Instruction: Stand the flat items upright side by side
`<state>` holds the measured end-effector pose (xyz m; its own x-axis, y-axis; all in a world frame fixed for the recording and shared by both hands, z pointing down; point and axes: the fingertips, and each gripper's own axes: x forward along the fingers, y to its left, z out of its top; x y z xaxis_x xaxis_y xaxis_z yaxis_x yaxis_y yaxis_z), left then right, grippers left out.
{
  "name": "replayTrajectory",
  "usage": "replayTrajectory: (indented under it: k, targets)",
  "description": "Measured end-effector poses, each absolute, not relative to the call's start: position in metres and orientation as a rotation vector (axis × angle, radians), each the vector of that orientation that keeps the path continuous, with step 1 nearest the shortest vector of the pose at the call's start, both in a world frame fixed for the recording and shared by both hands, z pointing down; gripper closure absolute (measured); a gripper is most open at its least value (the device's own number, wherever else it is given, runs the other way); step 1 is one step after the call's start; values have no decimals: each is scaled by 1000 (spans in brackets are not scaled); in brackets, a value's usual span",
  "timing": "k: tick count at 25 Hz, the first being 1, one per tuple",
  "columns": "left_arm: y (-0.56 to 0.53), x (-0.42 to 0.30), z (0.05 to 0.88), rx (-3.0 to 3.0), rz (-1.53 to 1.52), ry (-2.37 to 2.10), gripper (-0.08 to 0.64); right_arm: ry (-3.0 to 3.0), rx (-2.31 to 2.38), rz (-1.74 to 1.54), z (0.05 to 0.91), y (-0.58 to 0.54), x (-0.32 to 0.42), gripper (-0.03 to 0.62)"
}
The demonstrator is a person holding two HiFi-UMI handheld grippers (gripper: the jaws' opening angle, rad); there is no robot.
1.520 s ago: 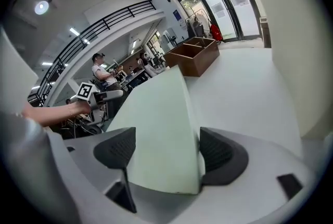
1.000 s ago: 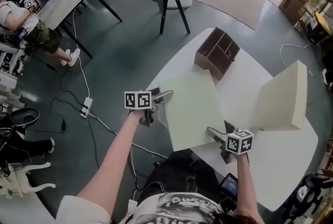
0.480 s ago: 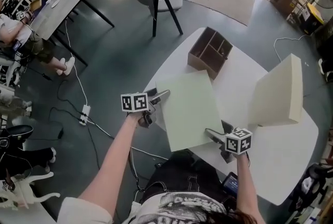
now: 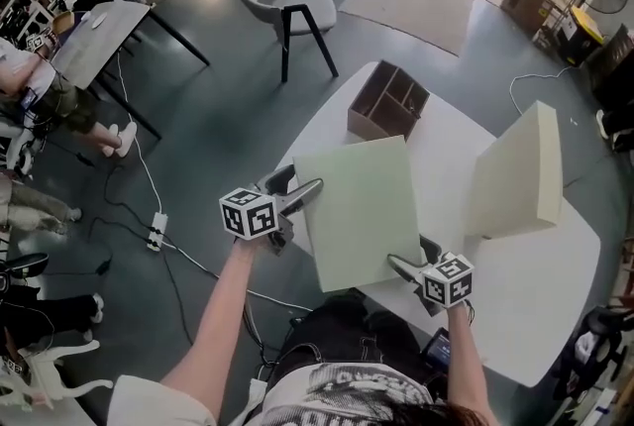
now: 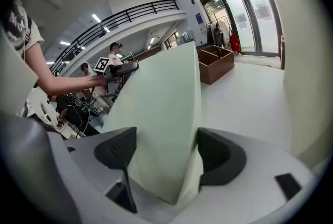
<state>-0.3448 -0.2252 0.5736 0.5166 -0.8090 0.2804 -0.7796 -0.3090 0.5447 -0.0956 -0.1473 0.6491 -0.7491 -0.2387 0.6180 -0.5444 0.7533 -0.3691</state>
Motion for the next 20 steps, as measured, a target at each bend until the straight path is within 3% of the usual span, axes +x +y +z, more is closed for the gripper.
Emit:
replayTrajectory:
  k: [20]
  targets:
    - [-137,-229,440,2650,117,-1422,196,-2465,682,424,625,-96,-25,268]
